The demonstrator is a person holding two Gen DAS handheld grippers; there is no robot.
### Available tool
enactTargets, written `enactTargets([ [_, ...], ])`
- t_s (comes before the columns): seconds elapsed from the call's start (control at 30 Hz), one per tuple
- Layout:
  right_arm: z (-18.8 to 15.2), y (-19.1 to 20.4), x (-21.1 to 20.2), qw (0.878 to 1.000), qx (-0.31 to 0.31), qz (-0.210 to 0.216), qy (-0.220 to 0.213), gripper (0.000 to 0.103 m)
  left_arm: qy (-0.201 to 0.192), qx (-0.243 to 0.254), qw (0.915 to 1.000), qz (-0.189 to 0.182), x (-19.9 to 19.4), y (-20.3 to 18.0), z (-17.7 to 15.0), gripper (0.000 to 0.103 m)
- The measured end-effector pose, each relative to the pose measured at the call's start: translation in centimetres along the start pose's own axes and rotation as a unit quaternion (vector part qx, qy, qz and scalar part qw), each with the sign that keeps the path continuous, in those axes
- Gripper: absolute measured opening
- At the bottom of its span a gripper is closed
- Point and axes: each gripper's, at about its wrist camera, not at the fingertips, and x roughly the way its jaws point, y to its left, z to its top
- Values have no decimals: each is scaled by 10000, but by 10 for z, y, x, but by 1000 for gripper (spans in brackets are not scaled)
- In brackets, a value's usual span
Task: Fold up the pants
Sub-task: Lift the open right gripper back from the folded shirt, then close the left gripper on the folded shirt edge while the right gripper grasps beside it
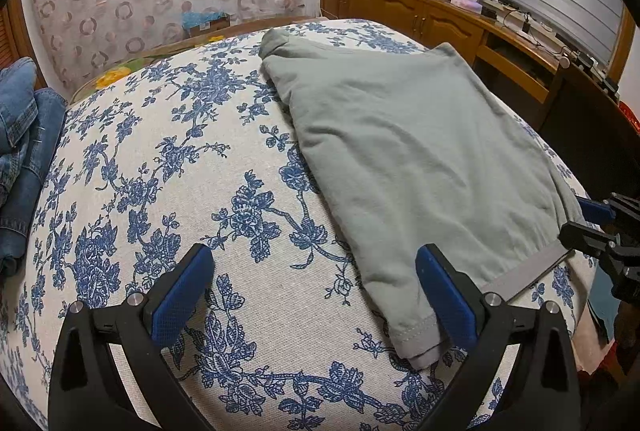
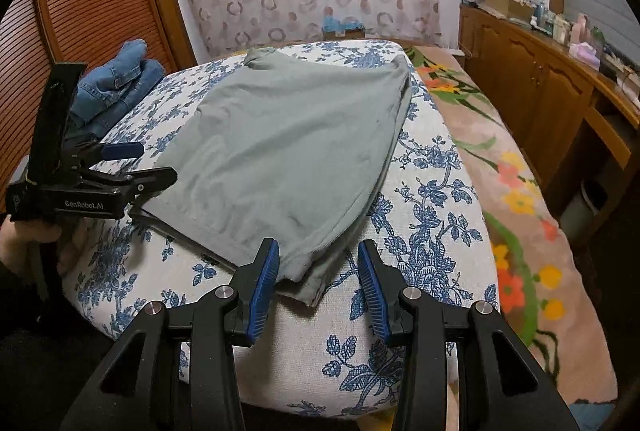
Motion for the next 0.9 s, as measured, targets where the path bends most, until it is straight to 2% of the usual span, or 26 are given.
enactTargets([
  [0.1,-4,5,1,10000,-65,-40,-50,42,2,3,10000,2,0,0,0,102],
  [0.2,-6,5,2,9999,12,169,-28,27,3,0,10000,-1,0,0,0,102],
  [0.3,-5,6,3,9997,6,255,3,22,3,-1,10000,0,0,0,1,102],
  [0.53,-6,4,4,9996,-67,253,-65,22,87,77,9999,-112,-6,-2,-5,102],
  [0.7,-8,7,5,9997,-125,192,-110,22,-80,127,9990,-427,-28,-11,-11,101],
  [0.8,-9,9,5,9997,-132,187,-128,22,-200,178,9981,-553,-39,-18,-14,94],
  [0.9,-9,9,6,9996,-119,206,-133,22,-270,191,9974,-643,-44,-21,-15,81],
])
